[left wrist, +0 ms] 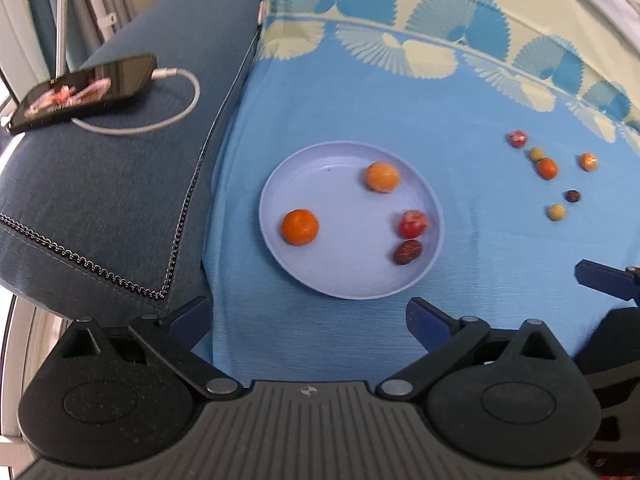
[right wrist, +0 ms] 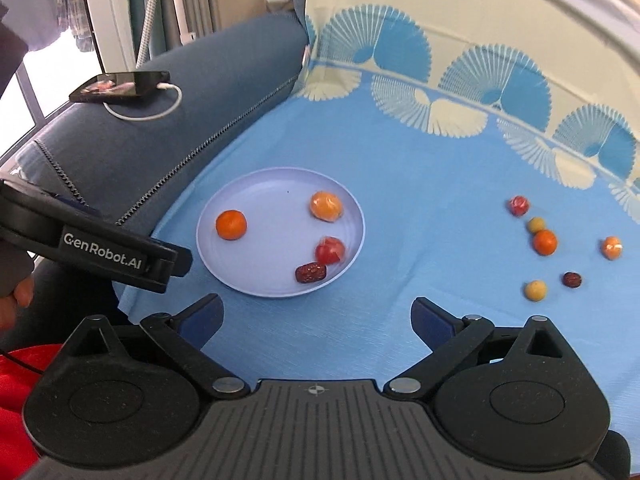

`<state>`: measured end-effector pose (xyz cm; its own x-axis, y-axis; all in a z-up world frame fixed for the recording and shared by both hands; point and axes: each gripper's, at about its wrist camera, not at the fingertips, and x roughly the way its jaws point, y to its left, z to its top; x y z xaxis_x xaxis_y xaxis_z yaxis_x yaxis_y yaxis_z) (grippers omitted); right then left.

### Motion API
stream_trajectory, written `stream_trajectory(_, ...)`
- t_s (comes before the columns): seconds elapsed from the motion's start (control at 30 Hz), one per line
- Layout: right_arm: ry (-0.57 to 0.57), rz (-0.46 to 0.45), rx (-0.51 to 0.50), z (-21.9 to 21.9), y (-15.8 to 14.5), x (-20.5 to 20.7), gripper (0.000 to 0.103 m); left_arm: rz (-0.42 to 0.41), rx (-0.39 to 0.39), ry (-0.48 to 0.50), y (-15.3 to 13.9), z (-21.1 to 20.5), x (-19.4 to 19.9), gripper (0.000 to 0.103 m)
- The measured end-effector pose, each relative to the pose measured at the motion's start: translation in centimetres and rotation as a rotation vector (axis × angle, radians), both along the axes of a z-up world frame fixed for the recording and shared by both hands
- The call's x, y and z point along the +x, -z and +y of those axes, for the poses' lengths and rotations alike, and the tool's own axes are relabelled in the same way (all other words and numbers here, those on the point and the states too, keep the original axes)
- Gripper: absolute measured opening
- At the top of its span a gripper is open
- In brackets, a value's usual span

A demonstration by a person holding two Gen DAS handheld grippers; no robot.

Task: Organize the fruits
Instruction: 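Withdraw both open tools from the plate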

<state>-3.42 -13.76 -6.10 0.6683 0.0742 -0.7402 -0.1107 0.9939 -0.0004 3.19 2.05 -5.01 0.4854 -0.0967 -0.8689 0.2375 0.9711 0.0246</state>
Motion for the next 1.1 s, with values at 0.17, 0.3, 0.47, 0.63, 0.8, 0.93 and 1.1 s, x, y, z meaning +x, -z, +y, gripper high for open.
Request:
stream_trajectory(0.17, -0.007, -0.043, -0.009, 0.4, -1.0, -1.7, 0.1, -0.035, -0.001, 0.031, -0.9, -0.9, -1.6, 0.103)
stream_trajectory(0.3, 0.0, -0.064, -0.007, 0.4, -1.4, -2.4, 0.1, -0.045, -0.008, 0.036, -1.3, -1.0, -2.4, 0.103)
stream_trajectory(0.47, 0.006, -0.079, -0.005, 0.4, -1.7, -2.9, 0.1, -0.053, -0.011, 0.037, -1.6, -0.9, -2.6, 0.103)
stream_trajectory(0.63, 0.01, -0.085, -0.003, 0.3, -1.7, -3.0, 0.1, -0.059, -0.01, 0.039, -1.7, -0.9, -2.8, 0.103)
stream_trajectory(0.8, 0.011, -0.083, 0.0, 0.3, -1.7, -3.0, 0.1, -0.055, -0.01, 0.039, -1.6, -0.9, -2.8, 0.103)
stream_trajectory(0.93, 0.012, -0.083, 0.005, 0.2, -1.6, -3.1, 0.1, -0.057, -0.009, 0.042, -1.6, -0.9, -2.8, 0.103)
stream_trajectory(1.1, 0.017, -0.078, 0.01, 0.1, -1.5, -3.0, 0.1, -0.05, -0.006, 0.042, -1.4, -1.0, -2.6, 0.103)
